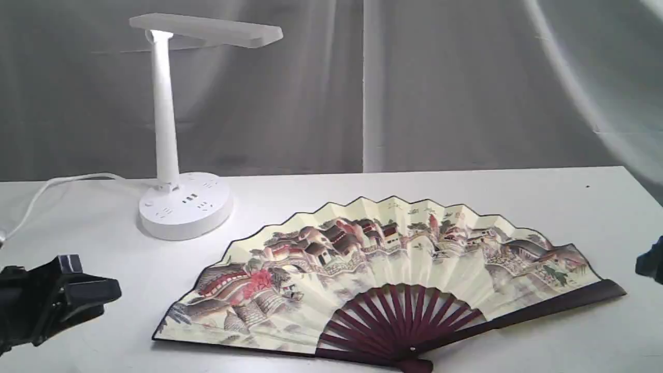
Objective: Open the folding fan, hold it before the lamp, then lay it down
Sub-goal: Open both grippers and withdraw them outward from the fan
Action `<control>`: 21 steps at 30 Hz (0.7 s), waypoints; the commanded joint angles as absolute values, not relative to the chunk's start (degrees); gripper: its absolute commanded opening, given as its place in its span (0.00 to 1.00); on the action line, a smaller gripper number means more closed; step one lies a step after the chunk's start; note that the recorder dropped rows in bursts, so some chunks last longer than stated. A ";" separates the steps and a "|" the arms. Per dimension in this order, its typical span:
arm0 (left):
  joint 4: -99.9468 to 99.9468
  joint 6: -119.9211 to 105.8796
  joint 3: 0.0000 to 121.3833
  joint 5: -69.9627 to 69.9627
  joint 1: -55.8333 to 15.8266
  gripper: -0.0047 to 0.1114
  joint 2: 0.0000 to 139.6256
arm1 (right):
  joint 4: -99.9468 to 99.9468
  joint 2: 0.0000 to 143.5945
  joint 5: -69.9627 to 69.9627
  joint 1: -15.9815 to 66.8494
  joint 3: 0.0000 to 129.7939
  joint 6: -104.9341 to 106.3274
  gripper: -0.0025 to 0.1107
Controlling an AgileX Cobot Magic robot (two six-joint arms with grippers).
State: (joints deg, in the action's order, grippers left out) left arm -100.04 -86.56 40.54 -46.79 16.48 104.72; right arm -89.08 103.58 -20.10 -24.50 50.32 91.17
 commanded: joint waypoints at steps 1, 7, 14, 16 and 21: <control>-99.95 -88.65 40.66 -46.71 16.54 0.14 100.73 | -86.57 98.29 -21.05 -20.51 50.06 91.01 0.63; -92.83 -82.49 40.66 -29.61 13.54 0.04 90.52 | -84.75 91.74 -11.53 -9.76 50.06 91.49 0.35; -82.11 -75.00 38.15 3.16 -0.03 0.04 81.76 | -87.19 89.27 16.68 -0.40 50.57 90.73 0.02; -82.11 -75.00 38.05 6.33 -3.09 0.04 80.87 | -87.10 89.41 23.87 0.64 52.07 91.08 0.02; -82.11 -75.00 38.05 6.25 -5.57 0.04 80.77 | -93.44 89.41 20.16 0.64 58.07 82.62 0.02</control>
State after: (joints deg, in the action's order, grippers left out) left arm -82.20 -75.64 38.24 5.28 -4.83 81.15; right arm -91.37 89.79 21.48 0.40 56.36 85.40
